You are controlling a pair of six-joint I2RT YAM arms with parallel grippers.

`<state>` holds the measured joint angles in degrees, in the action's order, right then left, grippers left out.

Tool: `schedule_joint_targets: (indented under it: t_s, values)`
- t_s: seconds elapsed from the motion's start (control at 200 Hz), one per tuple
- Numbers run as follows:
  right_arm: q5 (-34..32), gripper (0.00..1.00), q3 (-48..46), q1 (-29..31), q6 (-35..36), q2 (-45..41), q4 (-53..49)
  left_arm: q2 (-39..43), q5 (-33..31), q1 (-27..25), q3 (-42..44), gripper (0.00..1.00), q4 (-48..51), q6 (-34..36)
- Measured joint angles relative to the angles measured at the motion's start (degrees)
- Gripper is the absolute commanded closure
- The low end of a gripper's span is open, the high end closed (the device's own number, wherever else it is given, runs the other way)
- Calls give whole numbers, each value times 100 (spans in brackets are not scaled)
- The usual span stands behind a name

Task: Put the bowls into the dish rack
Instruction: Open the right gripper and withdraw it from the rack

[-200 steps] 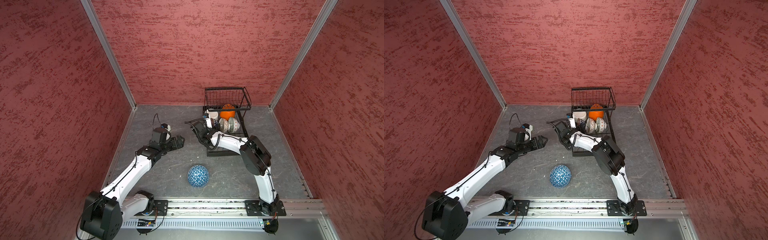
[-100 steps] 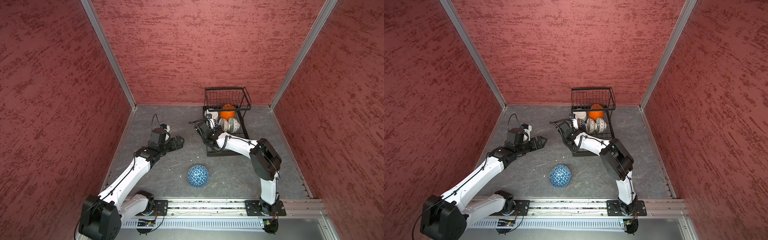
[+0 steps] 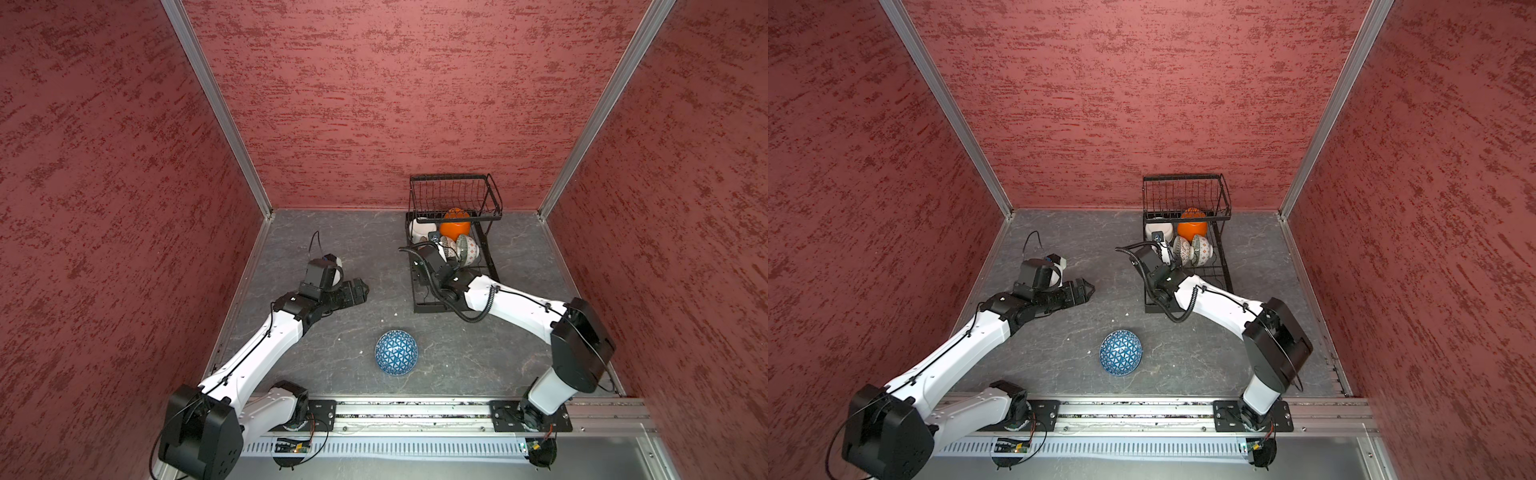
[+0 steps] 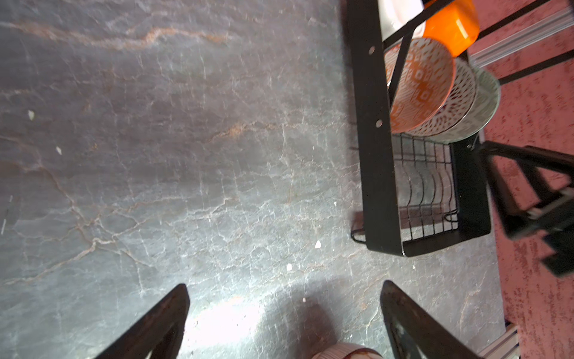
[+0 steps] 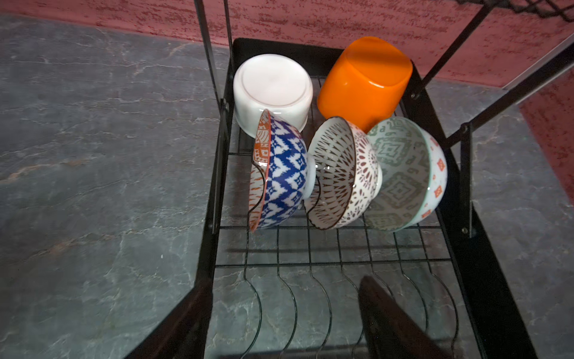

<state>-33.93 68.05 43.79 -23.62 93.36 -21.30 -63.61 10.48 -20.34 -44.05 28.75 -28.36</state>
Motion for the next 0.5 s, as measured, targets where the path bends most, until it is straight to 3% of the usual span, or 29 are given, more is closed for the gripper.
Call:
schedule_joint_targets:
  t_s: [0.276, 0.501]
  values:
    - [772, 24, -219, -382, -214, -798, -560, -286, -144, -586, -345, 6, 542, 35]
    - [1578, 24, -439, -505, -251, -879, -1056, -326, -503, -1255, -566, 8, 1099, -13]
